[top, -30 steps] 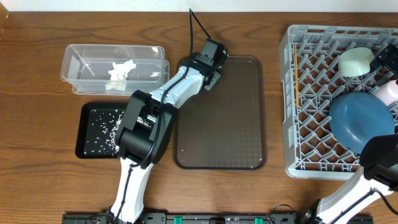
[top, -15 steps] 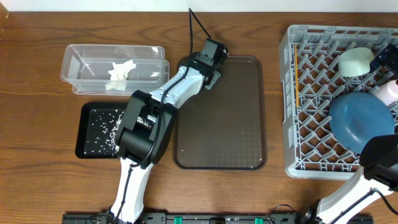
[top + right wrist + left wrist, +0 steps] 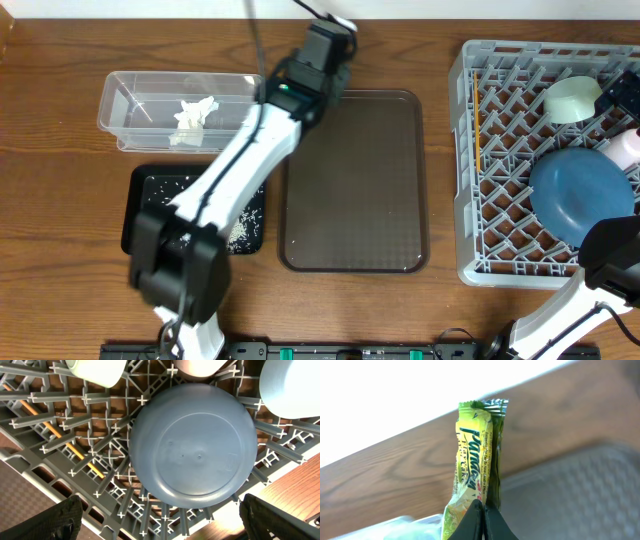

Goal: Sort waste into correct bins and load items into the dishwasher rack

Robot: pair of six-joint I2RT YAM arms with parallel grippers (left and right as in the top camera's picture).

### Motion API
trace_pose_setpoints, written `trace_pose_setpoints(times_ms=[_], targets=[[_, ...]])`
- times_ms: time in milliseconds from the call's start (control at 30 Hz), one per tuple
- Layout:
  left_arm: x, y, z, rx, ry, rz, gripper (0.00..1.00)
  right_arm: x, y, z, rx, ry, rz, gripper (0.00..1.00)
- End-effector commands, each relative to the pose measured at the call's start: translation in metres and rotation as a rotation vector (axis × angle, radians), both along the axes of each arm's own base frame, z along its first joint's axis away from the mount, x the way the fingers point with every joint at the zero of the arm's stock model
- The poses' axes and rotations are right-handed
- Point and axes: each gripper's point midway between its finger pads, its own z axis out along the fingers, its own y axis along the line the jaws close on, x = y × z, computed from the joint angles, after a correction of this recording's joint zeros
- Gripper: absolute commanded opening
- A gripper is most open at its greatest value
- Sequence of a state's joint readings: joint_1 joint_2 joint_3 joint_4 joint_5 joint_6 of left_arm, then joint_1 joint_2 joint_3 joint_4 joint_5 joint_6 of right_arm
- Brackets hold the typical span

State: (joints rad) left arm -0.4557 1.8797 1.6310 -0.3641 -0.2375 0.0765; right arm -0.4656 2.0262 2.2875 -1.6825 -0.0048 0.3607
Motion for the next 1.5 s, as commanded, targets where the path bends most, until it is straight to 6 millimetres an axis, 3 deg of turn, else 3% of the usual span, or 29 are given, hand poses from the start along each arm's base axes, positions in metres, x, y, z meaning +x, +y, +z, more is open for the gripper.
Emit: trace_pose_setpoints(times_ms=[0, 133, 267, 367, 467, 633, 800, 833, 933, 1100, 1233, 1367, 1467], targets=[[0.004, 0.063, 0.027, -0.138, -0.057, 0.329, 0.06, -0.001, -0.002, 0.001, 0.001, -0.002, -0.021, 0.99], [-0.006, 0.12, 0.029, -0.309, -0.026, 0.588, 0.06, -0.001, -0.002, 0.001, 0.001, -0.003, -0.021, 0.99], [-0.022, 0.179, 0.006, -0.514, 0.027, 0.935, 0.06, -0.001, -0.002, 0.001, 0.001, -0.002, -0.021, 0.99], [-0.03, 0.207, -0.011, -0.663, 0.072, 1.107, 0.06, -0.001, -0.002, 0.001, 0.001, -0.003, -0.021, 0.99], [-0.03, 0.222, -0.016, -0.757, 0.107, 1.147, 0.07, -0.001, -0.002, 0.001, 0.001, -0.003, -0.021, 0.99], [-0.023, 0.24, -0.013, -0.829, 0.101, 1.15, 0.07, -0.001, -0.002, 0.001, 0.001, -0.003, -0.021, 0.99], [-0.024, 0.243, -0.014, -0.843, 0.109, 1.153, 0.08, -0.001, -0.002, 0.001, 0.001, -0.002, -0.021, 0.99], [-0.024, 0.243, -0.014, -0.844, 0.109, 1.154, 0.11, -0.001, -0.002, 0.001, 0.001, -0.003, -0.021, 0.99], [-0.024, 0.243, -0.014, -0.86, 0.107, 1.169, 0.49, -0.001, -0.002, 0.001, 0.001, -0.003, -0.021, 0.99], [-0.025, 0.242, -0.013, -0.863, 0.113, 1.165, 0.63, -0.001, -0.002, 0.001, 0.001, -0.002, -0.021, 0.99], [-0.025, 0.228, -0.005, -0.923, 0.154, 1.109, 0.72, -0.001, -0.002, 0.001, 0.001, -0.002, -0.021, 0.99], [-0.03, 0.221, 0.014, -0.959, 0.147, 1.061, 0.73, -0.001, -0.002, 0.001, 0.001, -0.003, -0.021, 0.99], [-0.051, 0.221, 0.034, -0.954, 0.146, 1.056, 0.73, -0.001, -0.002, 0.001, 0.001, -0.002, -0.021, 0.99]])
